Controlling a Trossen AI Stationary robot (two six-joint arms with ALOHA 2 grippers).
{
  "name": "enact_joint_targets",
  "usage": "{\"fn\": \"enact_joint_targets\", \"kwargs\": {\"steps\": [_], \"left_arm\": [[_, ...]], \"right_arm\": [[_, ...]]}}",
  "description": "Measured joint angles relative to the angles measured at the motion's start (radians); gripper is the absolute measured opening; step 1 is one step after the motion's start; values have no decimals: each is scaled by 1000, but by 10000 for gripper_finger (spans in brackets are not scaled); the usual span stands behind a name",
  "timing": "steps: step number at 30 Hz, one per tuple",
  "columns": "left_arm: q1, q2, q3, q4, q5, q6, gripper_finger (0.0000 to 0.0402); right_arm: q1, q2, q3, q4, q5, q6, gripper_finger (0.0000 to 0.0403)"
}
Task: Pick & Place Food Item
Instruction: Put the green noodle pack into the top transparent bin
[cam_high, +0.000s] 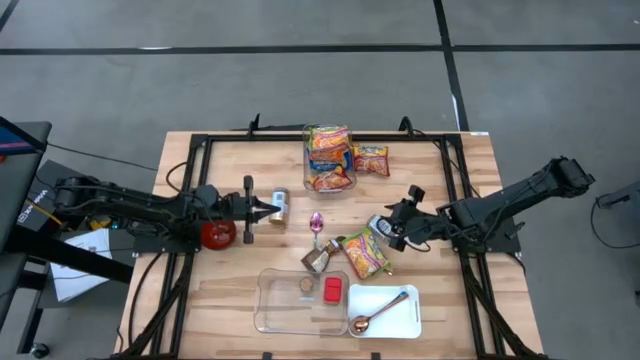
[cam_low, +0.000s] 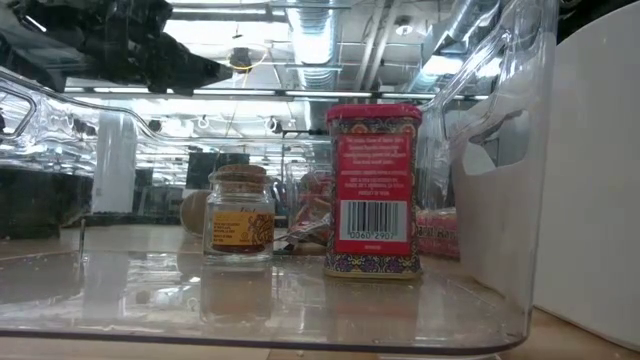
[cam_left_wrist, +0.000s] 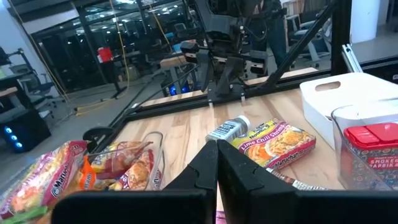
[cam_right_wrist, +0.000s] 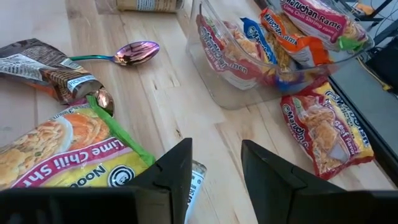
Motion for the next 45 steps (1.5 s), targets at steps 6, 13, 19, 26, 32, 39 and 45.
{"fn": "enact_joint_targets", "kwargs": {"steps": [6,13,19,26,32,39,45], "left_arm": [[0,3,0,-4,9,-63,0],[0,3,0,-4,13,-57,0],[0,3,0,-5,13,-53,0],[0,3,1,-3,14,-54,0],[0,3,1,-2,14,-55,0],[0,3,1,-3,14,-55,0],[0,3,1,-3,14,-55,0]], "right_arm": [[3,3,0,40,-187,-47,131],[63,11,0,147,-448,-87,131],[121,33,1,289,-579,-144,131],[103,137,0,322,-601,-194,131],[29,221,0,378,-600,-218,131],[-57,348,0,411,-633,-218,131],[-99,432,1,429,-689,-220,131]]}}
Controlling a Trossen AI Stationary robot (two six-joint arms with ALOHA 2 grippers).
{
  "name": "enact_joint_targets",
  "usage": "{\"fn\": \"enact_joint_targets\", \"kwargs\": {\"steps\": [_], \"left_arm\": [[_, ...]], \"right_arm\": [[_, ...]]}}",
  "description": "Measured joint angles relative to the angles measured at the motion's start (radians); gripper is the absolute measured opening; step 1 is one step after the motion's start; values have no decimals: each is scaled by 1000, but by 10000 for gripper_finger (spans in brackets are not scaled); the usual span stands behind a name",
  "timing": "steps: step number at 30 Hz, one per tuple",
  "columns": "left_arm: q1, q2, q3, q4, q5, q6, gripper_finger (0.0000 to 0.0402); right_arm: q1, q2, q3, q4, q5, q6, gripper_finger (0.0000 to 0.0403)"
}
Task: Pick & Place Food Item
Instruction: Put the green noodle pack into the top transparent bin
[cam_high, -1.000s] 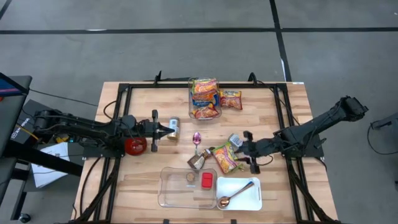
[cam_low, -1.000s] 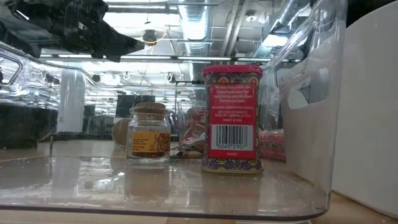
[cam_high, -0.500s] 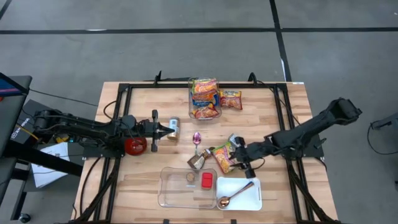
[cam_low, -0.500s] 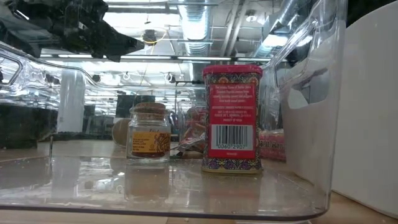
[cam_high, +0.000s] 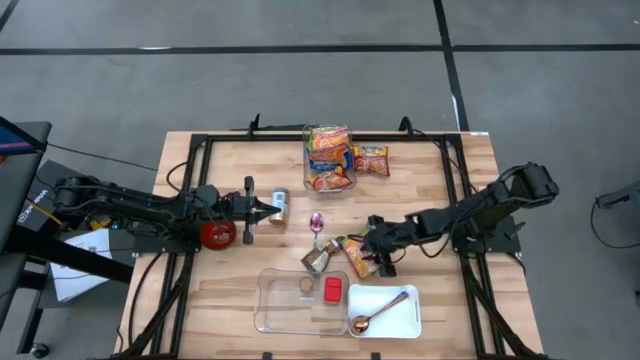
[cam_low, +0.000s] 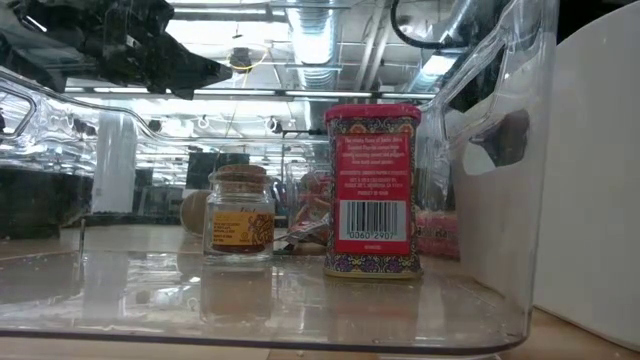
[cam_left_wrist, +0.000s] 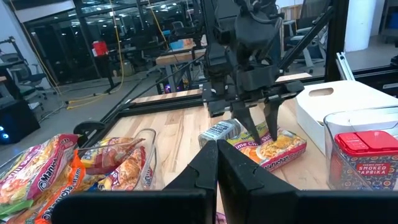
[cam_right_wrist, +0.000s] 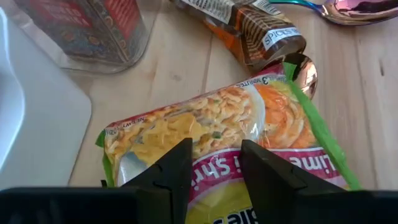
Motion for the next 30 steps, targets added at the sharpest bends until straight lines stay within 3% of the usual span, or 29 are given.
{"fn": "enact_joint_targets", "kwargs": {"steps": [16,30], "left_arm": [[0,0,0,4,0,-1,0],[0,0,0,4,0,-1,0]], "right_arm": [[-8,14,3,-11,-41,3,122],[-8,11,1,-22,-41,14,7]]}}
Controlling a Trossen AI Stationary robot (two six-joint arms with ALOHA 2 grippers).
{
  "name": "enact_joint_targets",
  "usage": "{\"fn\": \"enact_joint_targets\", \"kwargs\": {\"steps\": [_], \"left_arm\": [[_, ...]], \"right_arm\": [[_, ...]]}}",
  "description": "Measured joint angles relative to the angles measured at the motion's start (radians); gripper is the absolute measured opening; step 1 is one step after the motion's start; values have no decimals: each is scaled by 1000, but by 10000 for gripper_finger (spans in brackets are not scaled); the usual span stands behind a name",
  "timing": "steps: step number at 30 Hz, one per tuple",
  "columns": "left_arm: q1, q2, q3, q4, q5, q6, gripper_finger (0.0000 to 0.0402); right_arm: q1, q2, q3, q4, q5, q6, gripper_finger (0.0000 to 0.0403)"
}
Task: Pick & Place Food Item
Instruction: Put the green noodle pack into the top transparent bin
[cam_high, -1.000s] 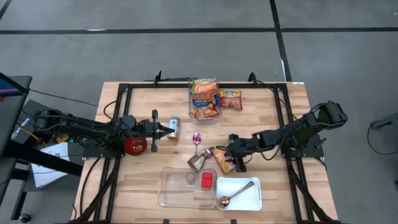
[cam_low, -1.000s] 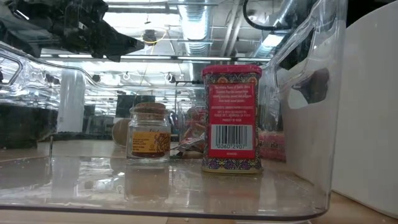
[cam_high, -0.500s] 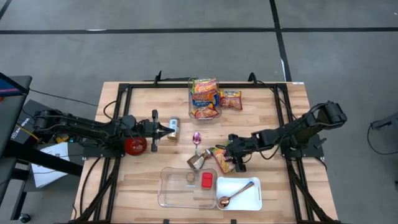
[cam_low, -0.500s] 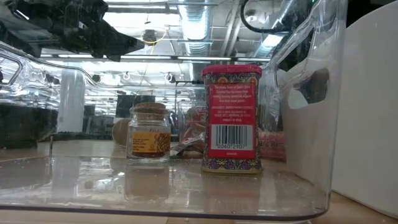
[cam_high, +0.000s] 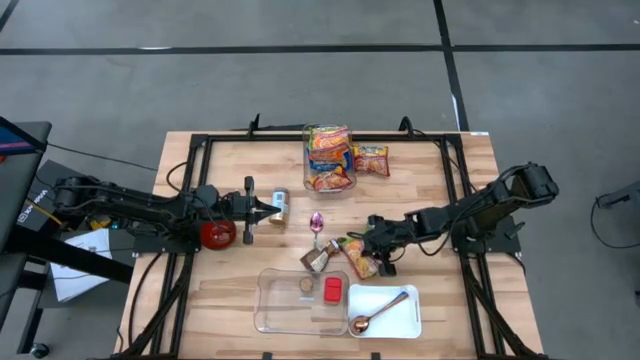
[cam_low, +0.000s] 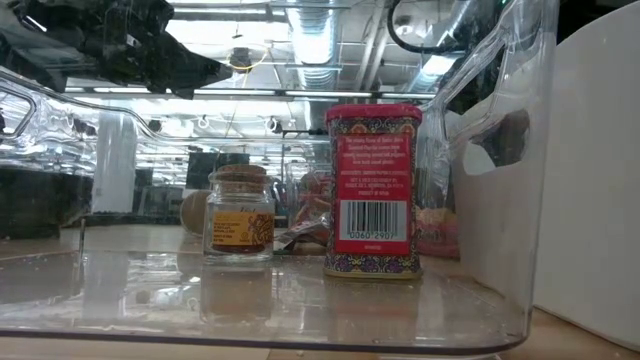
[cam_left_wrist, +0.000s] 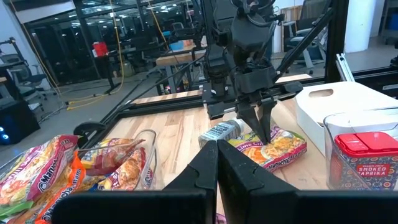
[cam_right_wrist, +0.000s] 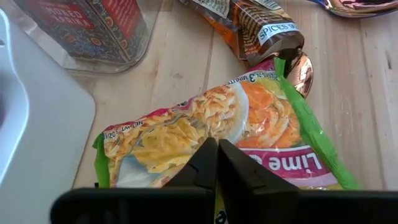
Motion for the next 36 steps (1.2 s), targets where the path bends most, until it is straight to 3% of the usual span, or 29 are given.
{"fn": "enact_joint_targets", "kwargs": {"steps": [8,20,28,36], "left_arm": [[0,0,0,0,0,0,0],[0,0,0,-2,0,0,0],[0,0,0,-8,0,0,0],[0,0,0,-8,0,-1,0]], "right_arm": [[9,-61,-7,-26,1,-26,1],[46,-217,-5,-12,160,-85,0],[-122,-323,42,-11,112,-249,0],[-341,-280,185,14,78,-254,0]]}}
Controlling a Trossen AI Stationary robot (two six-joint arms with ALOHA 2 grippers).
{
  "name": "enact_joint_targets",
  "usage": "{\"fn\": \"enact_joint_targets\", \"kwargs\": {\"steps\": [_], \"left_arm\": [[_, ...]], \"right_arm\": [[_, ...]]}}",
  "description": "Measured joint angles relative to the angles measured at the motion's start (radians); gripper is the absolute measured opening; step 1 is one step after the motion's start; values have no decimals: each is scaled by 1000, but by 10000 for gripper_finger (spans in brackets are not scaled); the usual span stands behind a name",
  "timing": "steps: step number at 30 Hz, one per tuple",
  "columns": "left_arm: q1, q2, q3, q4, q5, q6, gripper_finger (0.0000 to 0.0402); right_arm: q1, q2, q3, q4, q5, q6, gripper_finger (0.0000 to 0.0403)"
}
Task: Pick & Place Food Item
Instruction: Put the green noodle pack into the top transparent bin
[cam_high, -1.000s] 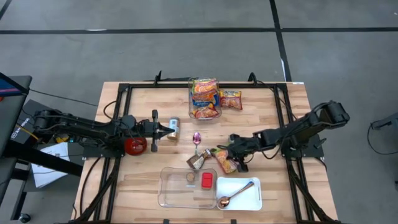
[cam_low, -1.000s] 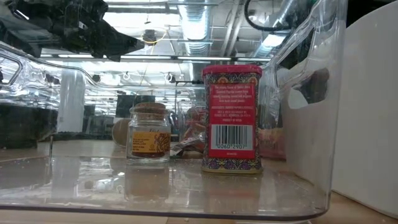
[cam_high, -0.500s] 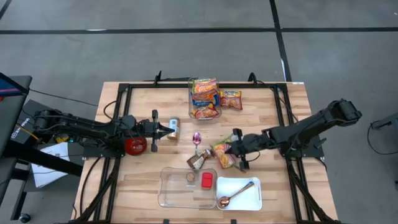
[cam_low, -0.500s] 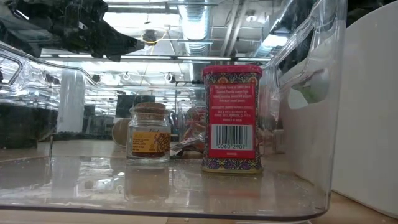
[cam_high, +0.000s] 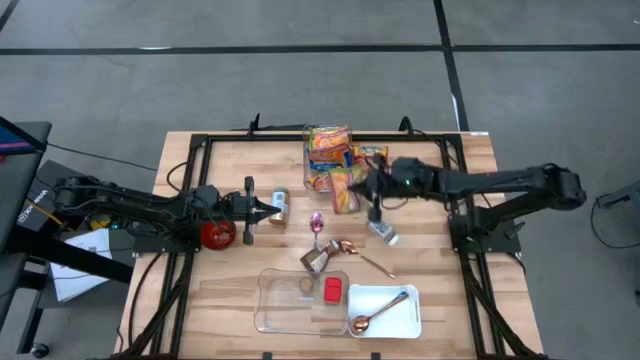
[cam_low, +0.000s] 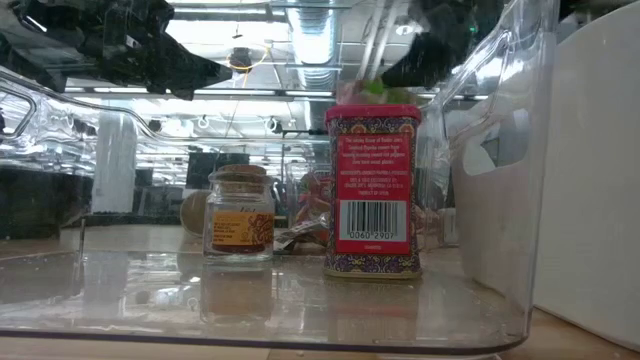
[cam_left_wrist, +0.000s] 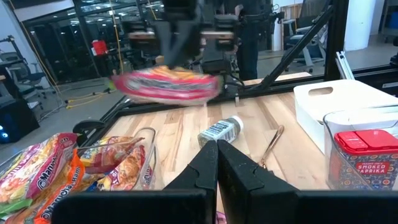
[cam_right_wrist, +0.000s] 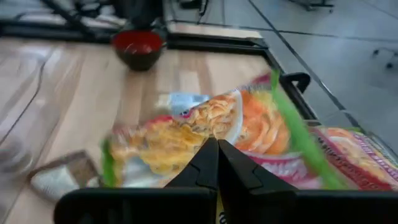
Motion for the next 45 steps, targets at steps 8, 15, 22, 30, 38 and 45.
{"fn": "enact_joint_targets", "kwargs": {"steps": [8,15,22,30,38,45], "left_arm": [[0,0,0,-2,0,-25,0],[0,0,0,8,0,-47,0],[0,0,0,6,0,-53,0],[0,0,0,6,-1,-55,0],[0,0,0,36,-1,-103,0],[0,0,0,73,-11,-137,0]], "right_arm": [[-111,110,110,83,-23,241,0],[-150,227,170,133,86,410,0],[-159,302,174,194,126,437,0],[-146,325,172,205,251,517,0],[-88,325,95,345,434,663,0],[-51,325,-23,570,528,839,0]]}}
